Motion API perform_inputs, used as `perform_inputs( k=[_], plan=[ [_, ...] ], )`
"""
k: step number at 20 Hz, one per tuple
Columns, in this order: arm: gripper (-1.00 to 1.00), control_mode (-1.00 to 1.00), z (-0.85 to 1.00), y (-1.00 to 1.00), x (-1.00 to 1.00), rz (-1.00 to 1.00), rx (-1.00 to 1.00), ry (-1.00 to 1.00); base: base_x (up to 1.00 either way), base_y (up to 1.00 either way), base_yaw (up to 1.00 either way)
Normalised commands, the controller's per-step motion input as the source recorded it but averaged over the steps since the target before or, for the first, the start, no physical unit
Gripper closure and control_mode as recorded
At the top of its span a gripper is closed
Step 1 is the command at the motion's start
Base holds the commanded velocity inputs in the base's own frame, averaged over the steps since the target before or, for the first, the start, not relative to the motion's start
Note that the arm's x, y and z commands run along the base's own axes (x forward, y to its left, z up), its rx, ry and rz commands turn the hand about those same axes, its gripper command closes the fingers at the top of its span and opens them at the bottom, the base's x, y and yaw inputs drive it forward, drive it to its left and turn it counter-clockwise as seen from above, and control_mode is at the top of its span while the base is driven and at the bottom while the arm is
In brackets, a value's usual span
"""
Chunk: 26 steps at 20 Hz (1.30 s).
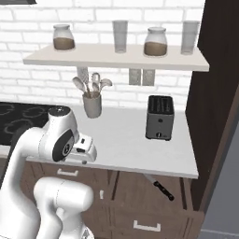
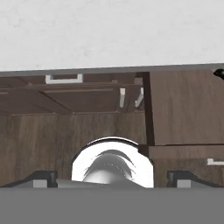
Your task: Pick up the knife from the drawer and place it on the cutting board. Then place the meat from the plate to the cutting board.
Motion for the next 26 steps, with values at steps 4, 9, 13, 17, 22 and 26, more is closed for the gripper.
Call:
perform_inputs(
  k=[4, 9, 13, 17, 22, 26],
  plan=[
    [-1.00, 1.00, 0.00, 0.00, 0.00, 0.00, 0.00, 0.00, 0.00, 0.58, -0.39],
    [-1.00, 1.00, 0.00, 0.00, 0.00, 0.00, 0.00, 0.00, 0.00, 0.11, -0.47],
    [-1.00, 1.00, 0.00, 0.00, 0.00, 0.00, 0.00, 0.00, 0.00, 0.00, -0.43],
    [-1.00, 1.00, 0.00, 0.00, 0.00, 0.00, 0.00, 0.00, 0.00, 0.10, -0.42],
    [-1.00, 1.00, 0.00, 0.00, 0.00, 0.00, 0.00, 0.00, 0.00, 0.39, -0.39],
    [-1.00, 1.00, 0.00, 0.00, 0.00, 0.00, 0.00, 0.00, 0.00, 0.54, -0.35]
  ],
)
